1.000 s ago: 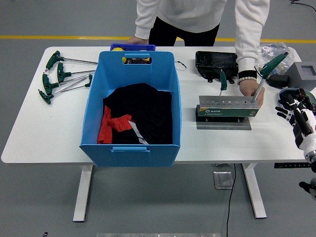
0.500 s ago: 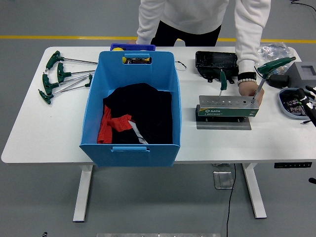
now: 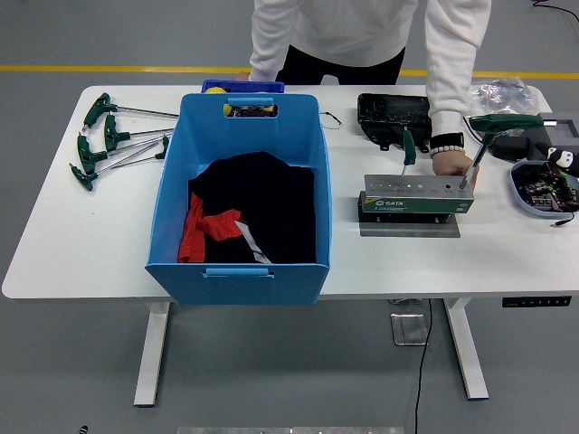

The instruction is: Lift tool from toolbox,place it in box,lift tool from toolbox,place it in box

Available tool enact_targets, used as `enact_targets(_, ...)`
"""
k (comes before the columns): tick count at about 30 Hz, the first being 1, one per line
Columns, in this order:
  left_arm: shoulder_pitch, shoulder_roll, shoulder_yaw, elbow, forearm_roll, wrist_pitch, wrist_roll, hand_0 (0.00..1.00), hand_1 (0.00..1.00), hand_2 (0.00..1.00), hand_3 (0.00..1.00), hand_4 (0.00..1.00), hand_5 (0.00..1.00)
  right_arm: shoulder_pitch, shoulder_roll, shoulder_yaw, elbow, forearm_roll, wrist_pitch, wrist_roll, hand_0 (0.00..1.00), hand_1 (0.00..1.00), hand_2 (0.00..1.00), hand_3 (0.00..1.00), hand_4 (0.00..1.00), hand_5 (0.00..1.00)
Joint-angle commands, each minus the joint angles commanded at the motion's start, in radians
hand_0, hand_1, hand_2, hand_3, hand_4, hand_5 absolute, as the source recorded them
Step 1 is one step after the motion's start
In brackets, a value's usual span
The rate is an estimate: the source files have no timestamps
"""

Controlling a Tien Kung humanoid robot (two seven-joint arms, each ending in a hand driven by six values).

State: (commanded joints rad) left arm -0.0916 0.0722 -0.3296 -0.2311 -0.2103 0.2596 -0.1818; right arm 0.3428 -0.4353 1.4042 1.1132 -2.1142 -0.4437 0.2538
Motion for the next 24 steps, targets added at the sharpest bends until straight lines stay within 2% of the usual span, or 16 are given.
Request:
enact_targets(5, 0.002, 0.001, -0.004, -0.002, 0.009, 0.005, 0.004, 0.769, 0.813, 0.852, 0.786, 0.769, 0.675, 0.102, -0.062, -0.130, -0.008, -0.025, 0.059, -0.005, 0.974, 0.931, 0.971, 0.998, 0.998, 0.511)
enact_targets(10, 0.005, 0.002, -0.010, -0.004, 0.020, 0.012, 0.010, 0.769, 0.813, 0.852, 0.786, 0.769, 0.675, 0.199, -0.084, -0.277, -0.050, 0.030, 0.148, -0.007, 0.974, 0.931, 0.971, 0.998, 0.998, 0.511)
enact_targets(11, 0.005, 0.002, -0.011, -0.004, 0.022, 0.013, 0.011, 0.766, 0.812, 0.852, 0.785, 0.768, 0.675, 0.216, -0.084, -0.302, -0.061, 0.041, 0.160, -0.005, 0.958, 0.909, 0.910, 0.969, 0.998, 0.600)
enact_targets(16, 0.004, 0.004, -0.018, -0.005, 0.035, 0.017, 0.017, 0.766, 0.812, 0.852, 0.785, 0.768, 0.675, 0.306, -0.068, -0.401, -0.144, 0.094, 0.182, 0.017, 0.958, 0.909, 0.910, 0.969, 0.998, 0.600)
enact_targets(17, 0.004, 0.004, -0.019, -0.005, 0.036, 0.018, 0.018, 0.766, 0.812, 0.851, 0.785, 0.767, 0.674, 0.324, -0.064, -0.417, -0.162, 0.102, 0.181, 0.023, 0.934, 0.872, 0.864, 0.914, 0.998, 0.661)
enact_targets(22, 0.001, 0.006, -0.022, -0.007, 0.042, 0.020, 0.019, 0.766, 0.812, 0.851, 0.785, 0.767, 0.674, 0.421, -0.035, -0.505, -0.281, 0.155, 0.163, 0.063, 0.934, 0.872, 0.864, 0.914, 0.998, 0.661)
enact_targets(23, 0.000, 0.007, -0.021, -0.007, 0.043, 0.020, 0.020, 0.765, 0.811, 0.846, 0.784, 0.765, 0.673, 0.437, -0.031, -0.519, -0.304, 0.161, 0.167, 0.067, 0.842, 0.781, 0.753, 0.843, 0.998, 0.667)
enact_targets(24, -0.002, 0.007, -0.019, -0.007, 0.040, 0.020, 0.018, 0.765, 0.811, 0.846, 0.784, 0.765, 0.673, 0.454, -0.027, -0.536, -0.329, 0.169, 0.174, 0.072, 0.842, 0.781, 0.753, 0.843, 0.998, 0.667)
